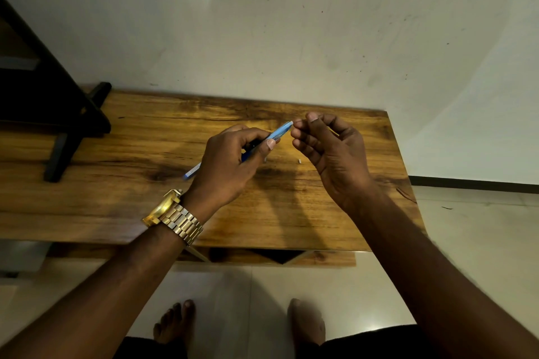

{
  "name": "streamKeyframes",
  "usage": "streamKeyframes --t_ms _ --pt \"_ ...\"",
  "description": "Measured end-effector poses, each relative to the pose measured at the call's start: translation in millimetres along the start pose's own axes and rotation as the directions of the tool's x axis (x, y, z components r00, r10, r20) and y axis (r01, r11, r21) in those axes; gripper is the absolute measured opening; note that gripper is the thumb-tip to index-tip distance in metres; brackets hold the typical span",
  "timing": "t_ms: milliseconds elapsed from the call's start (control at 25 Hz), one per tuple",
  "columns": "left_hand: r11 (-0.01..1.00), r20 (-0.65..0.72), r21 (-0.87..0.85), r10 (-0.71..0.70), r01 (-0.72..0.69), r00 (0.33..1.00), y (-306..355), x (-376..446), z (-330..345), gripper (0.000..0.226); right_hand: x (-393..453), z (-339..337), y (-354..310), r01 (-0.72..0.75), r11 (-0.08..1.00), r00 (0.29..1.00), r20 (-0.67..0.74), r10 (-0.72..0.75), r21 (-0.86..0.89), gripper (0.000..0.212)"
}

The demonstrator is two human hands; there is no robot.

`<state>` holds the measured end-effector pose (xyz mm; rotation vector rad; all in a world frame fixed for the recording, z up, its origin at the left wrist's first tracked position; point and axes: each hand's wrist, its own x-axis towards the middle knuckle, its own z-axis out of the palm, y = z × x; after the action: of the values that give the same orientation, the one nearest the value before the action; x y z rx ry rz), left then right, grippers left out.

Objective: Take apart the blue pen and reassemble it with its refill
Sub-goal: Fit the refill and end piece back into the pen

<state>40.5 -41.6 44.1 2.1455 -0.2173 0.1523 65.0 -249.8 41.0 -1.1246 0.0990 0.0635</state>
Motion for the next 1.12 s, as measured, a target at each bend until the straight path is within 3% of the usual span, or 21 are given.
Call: streamKeyframes --t_ms 1120 --pt "1.000 0.008 0.029 -0.004 0.003 1.000 4.7 -1.6 -4.4 0.023 1.1 -1.8 -1.9 -0.054 0.998 0.997 0.051 0.055 -0.012 0.007"
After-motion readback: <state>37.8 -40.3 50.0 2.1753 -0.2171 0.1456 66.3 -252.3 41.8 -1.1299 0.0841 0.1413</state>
